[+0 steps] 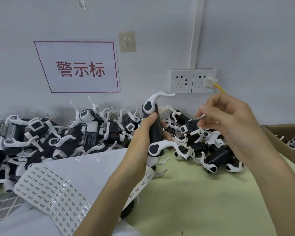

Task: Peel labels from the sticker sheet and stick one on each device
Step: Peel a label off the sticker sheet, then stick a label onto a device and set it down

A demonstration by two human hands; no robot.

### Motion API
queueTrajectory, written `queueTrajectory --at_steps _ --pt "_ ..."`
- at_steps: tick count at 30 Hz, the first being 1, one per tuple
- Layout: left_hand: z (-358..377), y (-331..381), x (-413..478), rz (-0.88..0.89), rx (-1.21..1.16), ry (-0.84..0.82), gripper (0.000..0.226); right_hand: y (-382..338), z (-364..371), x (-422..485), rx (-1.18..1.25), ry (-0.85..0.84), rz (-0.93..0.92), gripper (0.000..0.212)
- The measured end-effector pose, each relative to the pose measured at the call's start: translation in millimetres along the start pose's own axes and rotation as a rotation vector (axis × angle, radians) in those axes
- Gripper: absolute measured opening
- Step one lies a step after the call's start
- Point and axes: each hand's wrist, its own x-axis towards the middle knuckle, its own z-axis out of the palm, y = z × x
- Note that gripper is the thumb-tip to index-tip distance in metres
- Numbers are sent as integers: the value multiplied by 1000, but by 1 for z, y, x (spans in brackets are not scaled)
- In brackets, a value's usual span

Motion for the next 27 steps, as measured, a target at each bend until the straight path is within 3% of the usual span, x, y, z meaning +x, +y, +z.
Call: queueTrajectory --at_steps 4,5,6,8,9,11,12,13,15,19,21,23,25,26,27 --pt "-1 -7 -1 -77 66 -45 37 5 -2 2 -116 -3 -119 4" --pt "3 -4 -2 -102 92 -63 38 6 -2 2 -170 -55 -120 11" --pt "9 -1 2 -121 150 -50 37 6 -1 1 -211 -125 -97 24" --pt "4 -3 2 -72 238 -174 31 9 -2 0 -279 -288 36 37" --pt "4 -3 4 -92 139 -206 29 11 -4 -1 -326 -390 116 41" --pt "2 -8 4 -224 192 -287 24 17 -9 -3 -399 -581 248 40" --pt "-4 -17 -2 -260 286 -359 32 20 -12 -2 -398 -648 277 33" --pt "-10 -23 -3 -280 367 -421 37 24 -15 -2 -375 -672 286 27" --pt "-16 -32 4 -228 417 -366 37 30 -24 0 -285 -607 319 22" --pt "-38 -41 39 -195 366 -119 25 43 -62 10 -19 -394 407 38" --pt "-9 -62 64 -95 394 -125 45 48 -87 13 192 -236 372 43" --pt "76 -84 57 221 652 -209 68 52 -115 12 663 -88 242 48" --pt "179 -131 73 535 805 -117 77 57 -143 6 1289 -48 51 65" --pt "233 -150 75 545 913 -161 79 60 -155 3 1454 -12 -42 73" --pt "271 -150 77 513 1043 -96 82 61 -166 3 1488 55 -108 78"
